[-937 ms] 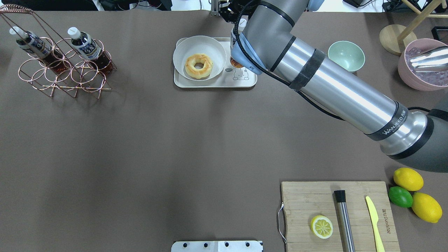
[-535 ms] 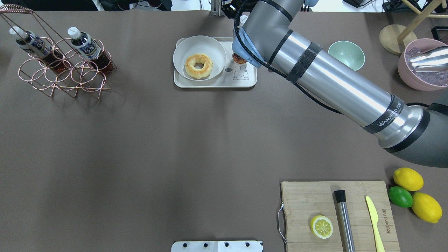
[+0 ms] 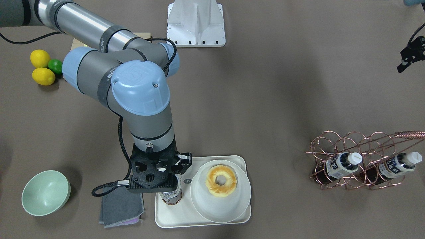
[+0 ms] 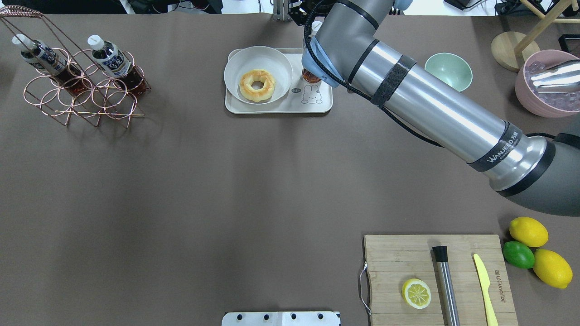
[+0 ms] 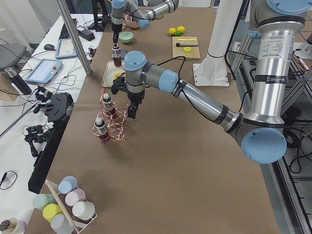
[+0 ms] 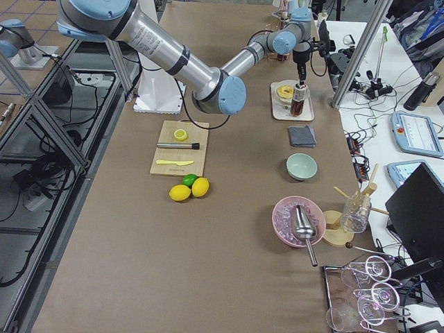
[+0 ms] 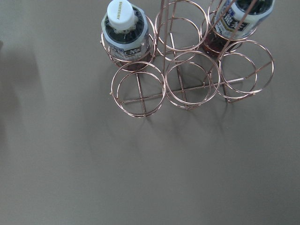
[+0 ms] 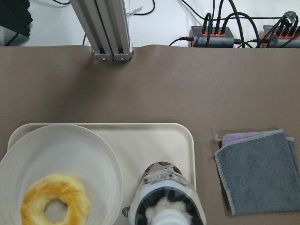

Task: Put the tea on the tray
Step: 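Lower the bottle onto the tray beside the bowl and open the right gripper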

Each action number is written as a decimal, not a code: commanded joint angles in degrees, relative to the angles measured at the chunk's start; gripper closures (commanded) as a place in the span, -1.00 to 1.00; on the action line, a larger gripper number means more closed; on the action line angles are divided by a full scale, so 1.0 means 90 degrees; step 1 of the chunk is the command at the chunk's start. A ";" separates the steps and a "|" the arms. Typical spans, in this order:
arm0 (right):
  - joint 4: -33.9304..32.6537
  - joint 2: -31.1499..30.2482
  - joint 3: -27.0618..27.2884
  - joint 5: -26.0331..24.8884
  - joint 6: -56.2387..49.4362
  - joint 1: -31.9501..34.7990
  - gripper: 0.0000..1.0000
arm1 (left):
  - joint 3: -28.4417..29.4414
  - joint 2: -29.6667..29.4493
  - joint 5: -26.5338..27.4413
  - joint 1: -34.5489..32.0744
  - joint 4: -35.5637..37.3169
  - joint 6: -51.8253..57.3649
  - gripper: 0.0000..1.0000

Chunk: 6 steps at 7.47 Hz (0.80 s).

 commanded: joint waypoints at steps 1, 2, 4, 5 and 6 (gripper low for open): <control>0.0031 -0.0029 -0.0014 0.0009 0.0006 0.0000 1.00 | 0.0005 -0.0001 -0.0099 0.0000 -0.0009 -0.0007 -0.93; 0.0041 -0.0048 -0.0014 0.0038 0.0064 0.0009 -0.30 | -0.0004 -0.0001 -0.0108 -0.0010 -0.0010 -0.0007 -0.93; 0.0031 -0.0039 0.0063 0.0106 0.0258 0.0019 -0.99 | -0.0014 -0.0021 -0.0099 -0.0078 -0.0010 -0.0017 -0.93; -0.0017 -0.0048 0.0209 0.0493 0.0289 0.0213 -1.00 | -0.0005 -0.0030 -0.0108 -0.0098 -0.0010 -0.0036 -0.93; -0.0095 -0.0290 0.0529 0.0923 0.0270 0.0379 -1.00 | 0.0034 -0.0040 -0.0099 -0.0098 0.0000 -0.0075 -0.93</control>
